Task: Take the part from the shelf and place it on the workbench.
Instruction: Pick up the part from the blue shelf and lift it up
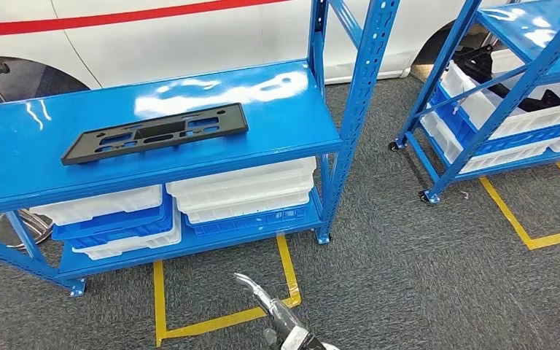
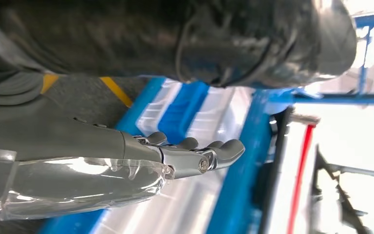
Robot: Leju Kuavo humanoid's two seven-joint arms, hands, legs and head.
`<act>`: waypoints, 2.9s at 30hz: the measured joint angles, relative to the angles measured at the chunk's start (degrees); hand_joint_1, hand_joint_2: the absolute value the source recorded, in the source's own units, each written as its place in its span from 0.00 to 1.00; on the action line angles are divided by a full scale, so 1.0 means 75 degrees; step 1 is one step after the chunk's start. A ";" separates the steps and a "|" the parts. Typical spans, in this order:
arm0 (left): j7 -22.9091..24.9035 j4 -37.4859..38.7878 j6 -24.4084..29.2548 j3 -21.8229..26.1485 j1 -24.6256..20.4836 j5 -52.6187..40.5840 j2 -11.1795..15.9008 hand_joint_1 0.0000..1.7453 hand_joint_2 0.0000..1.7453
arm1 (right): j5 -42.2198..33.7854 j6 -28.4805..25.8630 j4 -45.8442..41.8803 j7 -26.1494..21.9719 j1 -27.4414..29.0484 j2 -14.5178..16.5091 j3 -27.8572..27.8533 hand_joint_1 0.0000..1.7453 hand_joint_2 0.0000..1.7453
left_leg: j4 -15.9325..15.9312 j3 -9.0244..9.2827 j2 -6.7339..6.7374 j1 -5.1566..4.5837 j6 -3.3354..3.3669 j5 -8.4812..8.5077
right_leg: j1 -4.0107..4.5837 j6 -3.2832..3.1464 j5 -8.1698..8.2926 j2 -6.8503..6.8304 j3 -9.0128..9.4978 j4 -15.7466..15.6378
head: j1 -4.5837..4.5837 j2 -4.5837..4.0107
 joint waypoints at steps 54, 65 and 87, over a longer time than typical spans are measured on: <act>-0.0129 0.0006 -0.0032 -0.0316 -0.0037 -0.0024 -0.0004 0.00 0.00 | 0.0277 -0.0205 -0.0798 0.0235 -0.0515 -0.0227 0.0676 0.00 0.00 | -0.0351 0.0012 -0.0142 -0.0005 0.0258 0.0419 | 0.0019 0.0187 -0.0218 -0.0028 -0.0267 0.0721 | -0.0010 0.0000; -0.0014 0.0006 0.0000 -0.0467 -0.0041 -0.0067 0.0017 0.00 0.00 | 0.0286 -0.0224 -0.0797 0.0250 -0.0523 -0.0208 0.0690 0.00 0.00 | 0.1619 -0.0885 -0.0120 0.0007 -0.0081 -0.0591 | 0.0028 -0.0079 -0.0009 -0.0073 0.0069 -0.0064 | -0.0021 0.0000; -0.0103 0.0010 0.0003 -0.0501 -0.0046 -0.0069 0.0020 0.00 0.00 | 0.0525 -0.0432 -0.0830 0.0208 -0.0509 -0.0246 0.0699 0.00 0.00 | -0.0327 0.0075 -0.0179 -0.0022 0.0144 0.0283 | 0.0005 0.0171 -0.0002 0.0073 -0.0139 0.0176 | -0.0018 0.0000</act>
